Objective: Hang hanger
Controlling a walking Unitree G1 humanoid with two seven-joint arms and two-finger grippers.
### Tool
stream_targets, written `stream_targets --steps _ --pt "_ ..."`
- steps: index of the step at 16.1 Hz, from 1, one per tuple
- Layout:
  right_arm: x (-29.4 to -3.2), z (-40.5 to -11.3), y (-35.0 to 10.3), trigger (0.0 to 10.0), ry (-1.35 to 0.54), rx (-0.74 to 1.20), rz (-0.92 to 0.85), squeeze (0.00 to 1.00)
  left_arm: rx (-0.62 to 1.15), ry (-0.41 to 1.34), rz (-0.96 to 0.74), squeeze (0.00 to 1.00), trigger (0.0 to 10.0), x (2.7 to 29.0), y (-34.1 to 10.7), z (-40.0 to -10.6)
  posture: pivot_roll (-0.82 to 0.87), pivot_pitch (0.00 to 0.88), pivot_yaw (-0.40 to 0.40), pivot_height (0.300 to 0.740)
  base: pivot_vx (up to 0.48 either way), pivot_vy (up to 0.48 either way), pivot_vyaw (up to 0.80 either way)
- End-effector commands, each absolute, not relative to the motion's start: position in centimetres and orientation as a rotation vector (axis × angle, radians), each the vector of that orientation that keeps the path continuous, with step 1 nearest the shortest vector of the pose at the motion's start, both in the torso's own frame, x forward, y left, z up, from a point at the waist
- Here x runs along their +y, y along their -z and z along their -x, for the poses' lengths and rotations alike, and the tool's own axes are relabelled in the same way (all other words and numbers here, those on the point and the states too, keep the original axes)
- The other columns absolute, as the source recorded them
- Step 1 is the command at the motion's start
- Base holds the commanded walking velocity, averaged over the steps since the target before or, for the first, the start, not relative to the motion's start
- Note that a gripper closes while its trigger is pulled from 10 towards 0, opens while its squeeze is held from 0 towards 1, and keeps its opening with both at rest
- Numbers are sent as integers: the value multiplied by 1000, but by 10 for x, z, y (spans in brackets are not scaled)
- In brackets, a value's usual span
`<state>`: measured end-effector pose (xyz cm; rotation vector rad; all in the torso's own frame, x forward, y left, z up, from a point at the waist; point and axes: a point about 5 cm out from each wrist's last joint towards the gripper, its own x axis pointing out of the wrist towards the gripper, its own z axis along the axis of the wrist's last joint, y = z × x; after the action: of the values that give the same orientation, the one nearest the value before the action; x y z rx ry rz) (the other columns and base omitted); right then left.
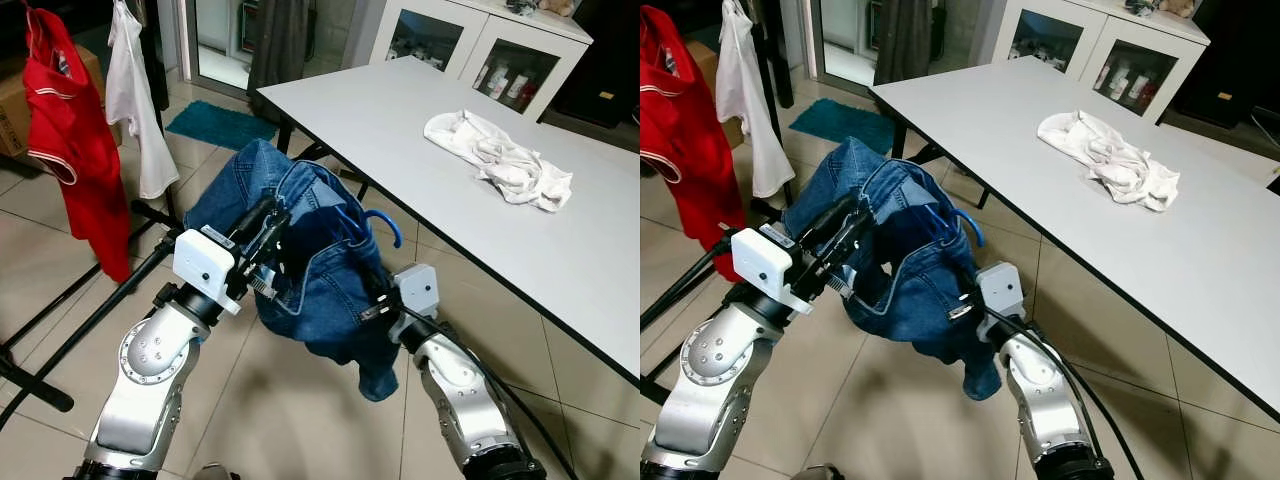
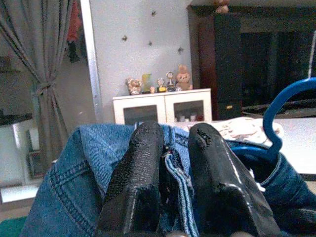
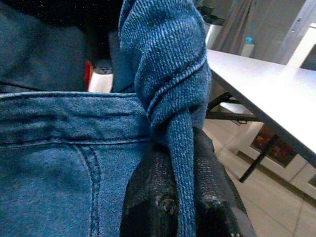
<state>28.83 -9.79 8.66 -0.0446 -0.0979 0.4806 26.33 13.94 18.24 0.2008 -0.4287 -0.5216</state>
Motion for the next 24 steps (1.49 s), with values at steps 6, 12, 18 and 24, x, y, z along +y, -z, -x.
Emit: stream_targets --steps 6,12,18,24 --pt "-100 -296 -99 0 -490 -133 34 0 -418 477 -167 0 10000 134 -174 -262 202 90 -188 740 0 0 0" --pt "-98 -297 -101 0 -482 -149 23 0 -489 476 -86 0 0 132 -181 -262 181 93 -182 740 0 0 0" --pt "-111 -290 -98 0 -442 -139 38 0 -468 412 93 0 0 135 -176 -265 134 112 -167 740 0 0 0" --pt "-109 -289 -99 0 -439 -140 35 0 -370 441 340 1000 10000 127 -169 -264 137 114 -157 740 0 0 0"
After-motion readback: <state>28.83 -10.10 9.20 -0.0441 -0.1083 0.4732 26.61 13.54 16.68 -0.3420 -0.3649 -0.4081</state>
